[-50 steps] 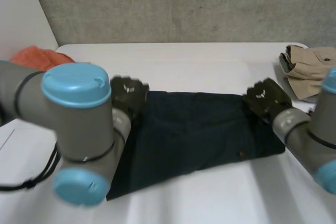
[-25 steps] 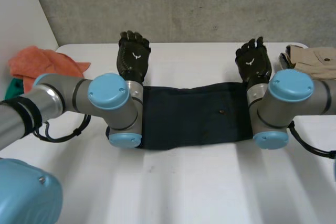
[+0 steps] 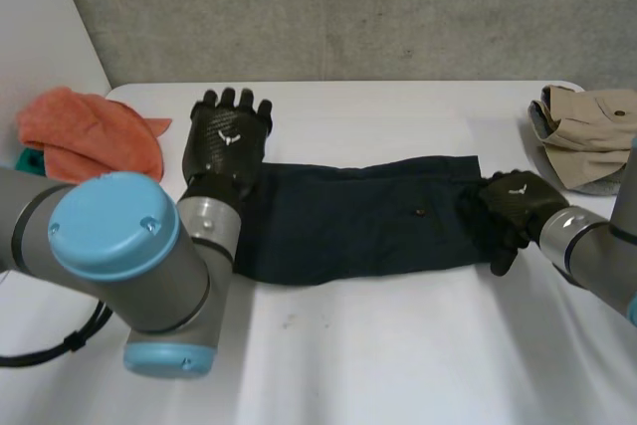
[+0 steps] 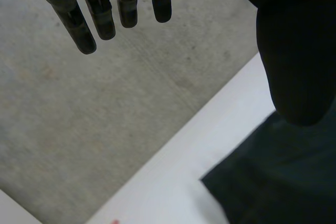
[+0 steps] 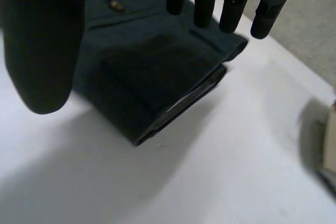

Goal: Fold the laundry.

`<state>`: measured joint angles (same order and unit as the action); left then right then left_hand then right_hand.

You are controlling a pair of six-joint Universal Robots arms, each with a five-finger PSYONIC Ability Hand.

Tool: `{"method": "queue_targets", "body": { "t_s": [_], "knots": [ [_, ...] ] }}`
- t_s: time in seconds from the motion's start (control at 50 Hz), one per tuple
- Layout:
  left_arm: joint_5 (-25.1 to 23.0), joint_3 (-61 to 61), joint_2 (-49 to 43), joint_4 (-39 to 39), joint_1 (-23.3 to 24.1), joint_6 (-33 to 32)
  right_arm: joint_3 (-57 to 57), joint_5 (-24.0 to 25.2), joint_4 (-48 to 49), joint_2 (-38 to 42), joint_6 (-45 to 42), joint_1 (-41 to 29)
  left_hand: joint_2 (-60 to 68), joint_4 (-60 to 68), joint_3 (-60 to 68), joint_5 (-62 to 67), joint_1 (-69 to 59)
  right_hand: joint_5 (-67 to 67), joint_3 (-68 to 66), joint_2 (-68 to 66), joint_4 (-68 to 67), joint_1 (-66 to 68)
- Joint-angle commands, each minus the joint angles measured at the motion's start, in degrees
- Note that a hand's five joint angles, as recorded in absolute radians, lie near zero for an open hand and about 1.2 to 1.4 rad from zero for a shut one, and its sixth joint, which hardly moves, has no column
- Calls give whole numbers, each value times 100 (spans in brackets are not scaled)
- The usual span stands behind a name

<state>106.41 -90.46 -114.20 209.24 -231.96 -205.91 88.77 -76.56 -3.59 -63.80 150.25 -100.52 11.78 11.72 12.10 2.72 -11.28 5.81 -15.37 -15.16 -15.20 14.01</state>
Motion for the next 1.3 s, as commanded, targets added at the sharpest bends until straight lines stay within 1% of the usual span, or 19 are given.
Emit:
{"method": "queue_targets", "body": {
  "t_s": [0.02, 0.04, 0.06, 0.2, 0.28, 0.42, 0.48, 0.6, 0.74, 0.76, 0.8, 0.82, 0.84, 0.88, 0.94, 1.02, 1.1, 1.2, 1.3],
  "knots": [
    [-6, -200, 29, -138, 151, 306, -44, 106, 561, 702, -40, 24, -174, -168, -206, -268, 123, 2194, -2238, -2259, -2255, 2374],
    [-6, -192, 29, -146, 160, 314, -71, 89, 614, 729, -22, 33, -174, -168, -206, -268, 123, 3685, -3729, -3750, -3746, 3865],
    [-6, -192, 29, -146, 160, 315, -97, 45, 771, 746, 30, 50, -174, -168, -206, -268, 123, 6391, -6436, -6457, -6453, 6572],
    [3, -200, 117, -217, 152, 306, 157, -552, 1282, 545, -118, 375, -174, -168, -206, -268, 123, 6419, -6463, -6484, -6480, 6599],
    [3, -209, 302, -357, 134, 332, 324, -754, 1326, -192, -880, 437, -174, -168, -206, -268, 123, 6419, -6463, -6484, -6480, 6599],
    [3, -376, 486, -516, 99, 350, 334, -737, 1466, -343, -2077, 358, -178, -172, -210, -272, 128, 6419, -6463, -6484, -6480, 6599],
    [12, -464, 539, -516, 99, 350, 290, -623, 1764, -343, -2447, -97, -178, -172, -210, -272, 128, 6419, -6463, -6484, -6480, 6599],
    [20, -587, 662, -516, 64, 350, 315, 191, 3037, -133, -2702, -1704, -178, -172, -210, -272, 128, 6419, -6463, -6484, -6480, 6599],
    [12, -605, 847, -524, -147, 350, 281, 1449, 3453, 718, -3088, -2559, -178, -172, -210, -272, 128, 6419, -6463, -6484, -6480, 6599],
    [3, -596, 864, -524, -165, 350, 255, 1512, 3436, 816, -3115, -2586, -178, -172, -210, -272, 128, 6275, -6319, -6340, -6336, 6455],
    [-6, -570, 864, -516, -174, 350, 167, 1679, 3365, 966, -3133, -2622, -178, -172, -210, -272, 128, 4232, -4277, -4298, -4294, 4413],
    [-6, -552, 873, -516, -174, 341, 132, 1732, 3330, 975, -3072, -2604, -178, -172, -210, -272, 128, 1956, -2001, -2022, -2018, 2137],
    [-23, -509, 873, -516, -191, 341, 123, 1741, 3321, 949, -3028, -2613, -178, -172, -210, -272, 128, 701, -746, -767, -763, 882],
    [-41, -473, 864, -498, -217, 323, 88, 1654, 3313, 870, -2758, -2587, -178, -172, -210, -272, 128, -581, 537, 516, 520, -401],
    [-67, -237, 821, -454, -270, 315, 79, 1435, 3321, 659, -2082, -2464, -178, -172, -210, -272, 128, -581, 537, 516, 520, -401],
    [-339, 273, 637, -463, -279, 323, 105, 627, 3225, -165, 462, -2192, -178, -172, -210, -272, 128, -581, 537, 516, 520, -401],
    [-998, 950, 101, -551, -227, 428, 0, 511, 2621, -457, 2047, -1798, -157, -151, -189, -251, 106, -581, 537, 516, 520, -401],
    [-1394, 1987, -813, -1016, -7, 859, -360, 502, 1530, -326, 2457, -1155, -123, -117, -155, -217, 72, -581, 537, 516, 520, -401],
    [-1667, 2988, -1753, -1867, 134, 1158, -992, 475, 712, 323, 2448, -1101, -107, -101, -139, -201, 56, -581, 537, 516, 520, -401]
  ]
}}
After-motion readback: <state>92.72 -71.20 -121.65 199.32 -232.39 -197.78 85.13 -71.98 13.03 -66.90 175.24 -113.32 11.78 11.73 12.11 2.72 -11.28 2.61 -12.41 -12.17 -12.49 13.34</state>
